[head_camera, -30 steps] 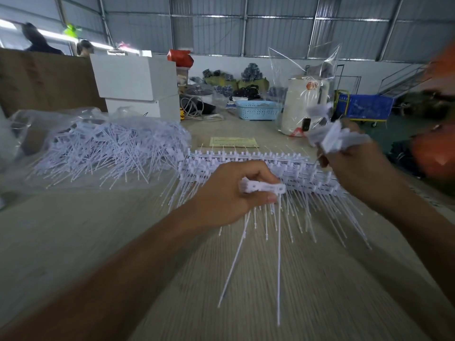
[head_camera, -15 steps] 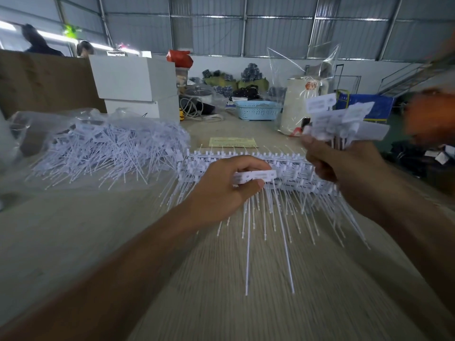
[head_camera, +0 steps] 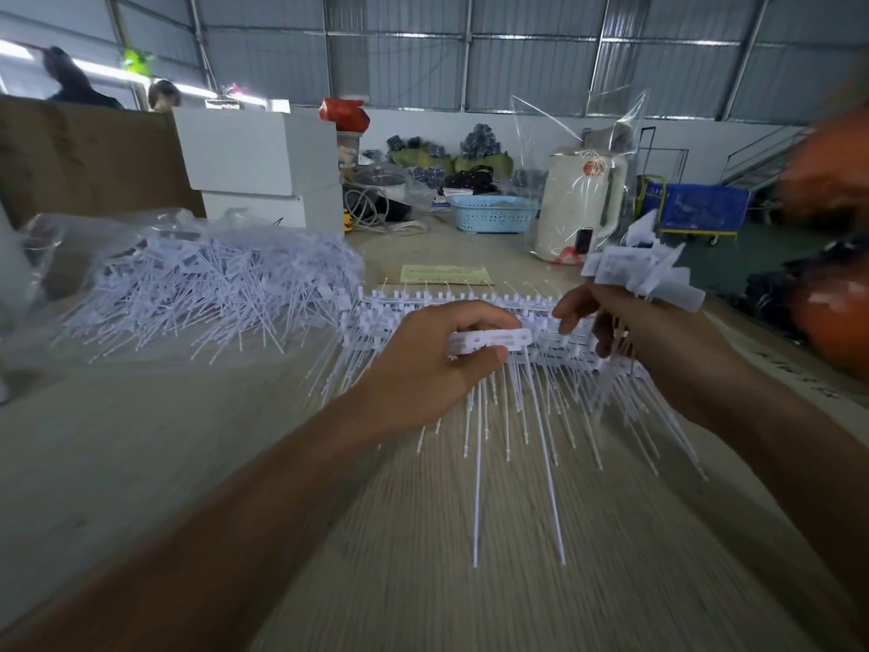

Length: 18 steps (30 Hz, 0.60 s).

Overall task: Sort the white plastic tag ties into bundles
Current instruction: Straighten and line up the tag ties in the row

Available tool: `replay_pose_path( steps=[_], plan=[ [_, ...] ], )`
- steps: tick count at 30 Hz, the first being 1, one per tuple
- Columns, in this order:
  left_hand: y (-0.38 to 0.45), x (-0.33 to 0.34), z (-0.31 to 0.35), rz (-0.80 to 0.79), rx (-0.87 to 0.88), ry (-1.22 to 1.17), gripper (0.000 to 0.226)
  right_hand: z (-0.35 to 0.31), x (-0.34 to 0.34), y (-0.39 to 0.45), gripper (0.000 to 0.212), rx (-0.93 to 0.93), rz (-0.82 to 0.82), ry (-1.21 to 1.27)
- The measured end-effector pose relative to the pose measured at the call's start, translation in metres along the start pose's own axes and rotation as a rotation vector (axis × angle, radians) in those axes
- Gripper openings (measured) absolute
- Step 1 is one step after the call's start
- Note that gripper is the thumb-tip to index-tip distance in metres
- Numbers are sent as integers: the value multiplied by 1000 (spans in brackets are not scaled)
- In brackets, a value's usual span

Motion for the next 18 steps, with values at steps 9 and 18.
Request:
replay_pose_path(
  steps=[9, 18],
  plan=[
    [0, 0, -1, 44, 3, 4, 30, -17, 4, -1, 33, -168, 78, 184],
    [1, 1, 15, 107, 88, -82, 34, -26, 13, -10, 39, -127, -44, -114]
  ],
)
Point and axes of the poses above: each hand's wrist, its own y-axis towards the middle knuckle, its own x-axis out of the palm, z = x × y, the point moved 3 cm from there along y, towards the middle knuckle, and after that the axes turned 7 degrees about -z, right-handed, at the moved point
